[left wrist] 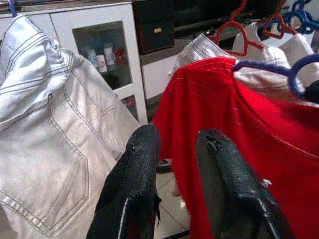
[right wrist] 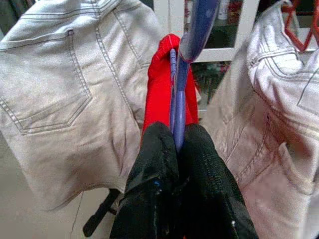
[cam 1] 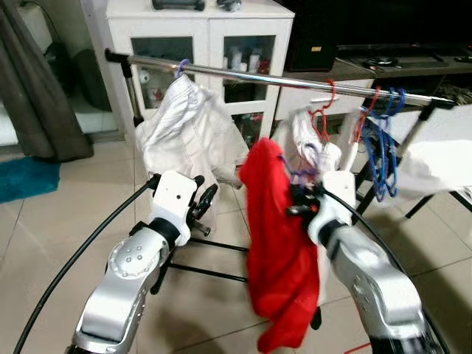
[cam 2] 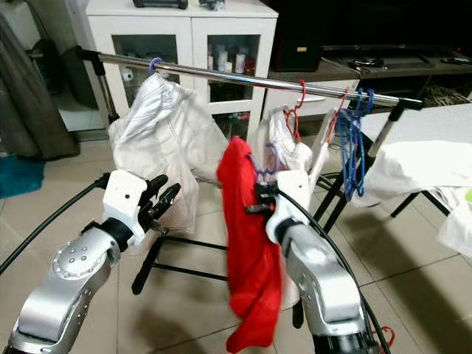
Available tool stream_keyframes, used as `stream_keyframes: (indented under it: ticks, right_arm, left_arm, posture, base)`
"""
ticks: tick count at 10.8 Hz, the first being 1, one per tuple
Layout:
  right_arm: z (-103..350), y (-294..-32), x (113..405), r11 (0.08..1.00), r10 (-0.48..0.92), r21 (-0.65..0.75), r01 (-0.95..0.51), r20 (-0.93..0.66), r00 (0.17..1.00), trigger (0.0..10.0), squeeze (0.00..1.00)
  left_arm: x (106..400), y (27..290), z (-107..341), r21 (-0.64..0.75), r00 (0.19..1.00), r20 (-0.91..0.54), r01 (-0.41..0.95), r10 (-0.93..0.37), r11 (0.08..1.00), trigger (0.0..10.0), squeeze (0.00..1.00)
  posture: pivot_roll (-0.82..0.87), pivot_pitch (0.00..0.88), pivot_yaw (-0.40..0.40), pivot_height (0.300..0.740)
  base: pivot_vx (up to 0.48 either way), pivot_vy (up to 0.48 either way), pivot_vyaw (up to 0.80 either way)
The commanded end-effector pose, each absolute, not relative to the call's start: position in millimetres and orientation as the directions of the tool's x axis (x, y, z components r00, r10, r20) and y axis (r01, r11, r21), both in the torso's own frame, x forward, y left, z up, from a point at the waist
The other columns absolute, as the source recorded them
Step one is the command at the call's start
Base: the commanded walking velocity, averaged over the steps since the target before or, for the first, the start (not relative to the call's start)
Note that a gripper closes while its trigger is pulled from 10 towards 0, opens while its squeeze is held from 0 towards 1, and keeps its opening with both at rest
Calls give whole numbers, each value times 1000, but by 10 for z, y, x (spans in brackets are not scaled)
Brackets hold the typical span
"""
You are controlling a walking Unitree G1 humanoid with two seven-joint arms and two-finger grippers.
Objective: Hang hanger
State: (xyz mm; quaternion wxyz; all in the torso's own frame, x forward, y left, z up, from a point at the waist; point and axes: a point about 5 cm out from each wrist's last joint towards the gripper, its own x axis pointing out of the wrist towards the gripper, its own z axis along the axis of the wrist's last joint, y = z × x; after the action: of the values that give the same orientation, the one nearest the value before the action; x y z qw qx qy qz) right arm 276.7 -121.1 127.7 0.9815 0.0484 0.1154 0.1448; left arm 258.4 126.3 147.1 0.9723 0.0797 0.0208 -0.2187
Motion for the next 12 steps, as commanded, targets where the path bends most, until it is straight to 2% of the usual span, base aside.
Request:
stream_keyframes:
  ticks: [1, 2, 4, 5, 6, 8, 10, 12]
  right_arm:
    - [1330, -1261, 2777, 958, 279, 125, -259, -186, 942, 10000, 0]
    - [1282, -1297, 2726, 958, 275, 142, -251, -188, 943, 10000, 0]
    - [1198, -1311, 2670, 955, 298, 62, -292, -231, 926, 10000, 0]
    - [1198, -1319, 2654, 954, 299, 56, -294, -230, 926, 10000, 0]
    - [1205, -1338, 2646, 959, 283, 87, -270, -223, 933, 10000, 0]
    - [1219, -1363, 2627, 961, 262, 146, -235, -208, 942, 10000, 0]
    - [1205, -1338, 2602, 963, 261, 132, -237, -214, 941, 10000, 0]
    - [1218, -1393, 2580, 972, 209, 151, -179, -215, 954, 10000, 0]
  left_arm:
    - [2585, 1260, 1525, 157, 911, -57, 412, -409, 897, 10000, 0]
    - [2597, 1324, 1522, 177, 931, -39, 364, -363, 914, 10000, 0]
    - [2603, 1332, 1550, 147, 929, -29, 369, -369, 918, 10000, 0]
    - [2607, 1336, 1553, 148, 927, -33, 374, -373, 916, 10000, 0]
    - [2608, 1338, 1548, 151, 926, -40, 378, -377, 913, 10000, 0]
    - [2590, 1334, 1524, 156, 918, -56, 395, -391, 905, 10000, 0]
    - [2571, 1331, 1513, 161, 911, -69, 412, -406, 897, 10000, 0]
    - [2548, 1322, 1498, 161, 899, -82, 437, -429, 885, 10000, 0]
  posture:
    - [52, 0, -70, 740]
    - [52, 0, -69, 740]
    - [52, 0, -61, 740]
    - [48, 1, -51, 740]
    - [46, 3, -48, 740]
    - [49, 10, -45, 740]
    - [52, 15, -44, 740]
    - [51, 18, -46, 740]
  base:
    - [0, 0, 0]
    - [0, 0, 0]
    - [157, 0, 0]
    - [349, 0, 800]
    - [345, 0, 800]
    - [349, 0, 0]
    - [351, 0, 0]
    - [351, 0, 0]
